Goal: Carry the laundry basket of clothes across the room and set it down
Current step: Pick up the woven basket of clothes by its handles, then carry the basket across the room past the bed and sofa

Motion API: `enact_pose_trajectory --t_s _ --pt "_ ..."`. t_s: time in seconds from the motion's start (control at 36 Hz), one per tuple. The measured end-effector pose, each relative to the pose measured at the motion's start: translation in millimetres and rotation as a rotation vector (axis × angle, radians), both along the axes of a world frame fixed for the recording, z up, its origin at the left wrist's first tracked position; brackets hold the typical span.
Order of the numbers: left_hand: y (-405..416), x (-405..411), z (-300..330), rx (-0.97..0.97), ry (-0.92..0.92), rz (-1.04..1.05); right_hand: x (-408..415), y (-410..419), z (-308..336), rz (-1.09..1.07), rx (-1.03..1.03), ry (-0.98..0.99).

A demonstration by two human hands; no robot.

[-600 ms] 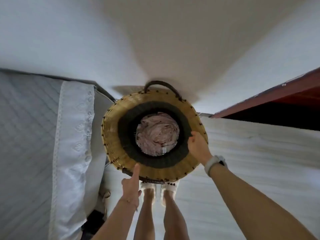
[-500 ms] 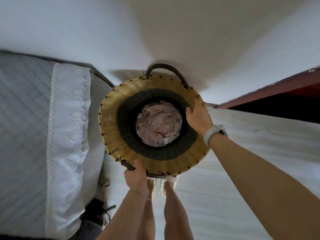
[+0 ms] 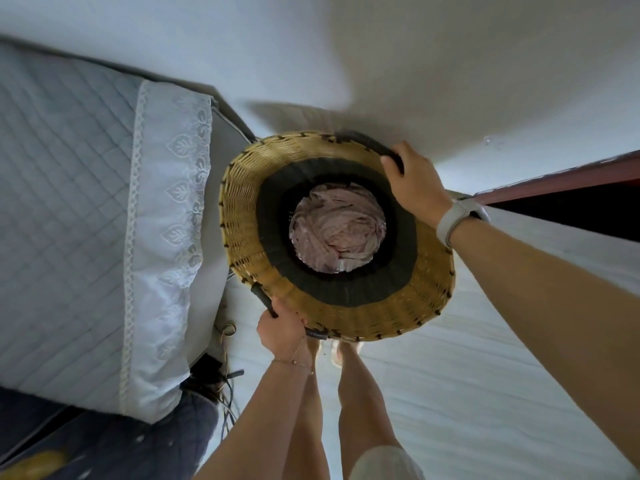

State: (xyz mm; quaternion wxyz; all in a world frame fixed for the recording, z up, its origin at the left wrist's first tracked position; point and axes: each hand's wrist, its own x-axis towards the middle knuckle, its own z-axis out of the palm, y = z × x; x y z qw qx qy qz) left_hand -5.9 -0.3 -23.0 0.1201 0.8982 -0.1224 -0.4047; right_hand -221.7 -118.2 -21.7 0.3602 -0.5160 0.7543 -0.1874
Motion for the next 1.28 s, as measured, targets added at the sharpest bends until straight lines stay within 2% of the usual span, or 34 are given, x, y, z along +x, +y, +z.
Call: enact_pose_trajectory --t_s 0.11,0.31,0.39,0.56,0.89,1.03,1.28 --pt "-2 19 25 -0.036 -0.053 -0.15 -3 46 18 -0.185 -0.012 -0.079" --pt "-20 50 73 -0.236 -0.123 -0.474 1 137 57 -0.61 0.106 -0.205" --pt "-32 50 94 -0.318 -0.113 -0.619 12 172 79 -0.798 0.095 -0.266" --pt "-46 30 126 -0.389 -0.102 -0.882 40 227 119 -1.09 0.128 -0.232" --pt "-35 -20 138 -0.461 0.198 -1.428 110 326 152 -1.762 0.094 -0.17" --pt "-1 -40 142 -0.456 0.193 -1.647 149 369 159 -1.974 0.062 -0.24" --pt "99 -70 157 -0.479 0.378 -2.061 234 458 165 -2.385 -0.06 -0.288"
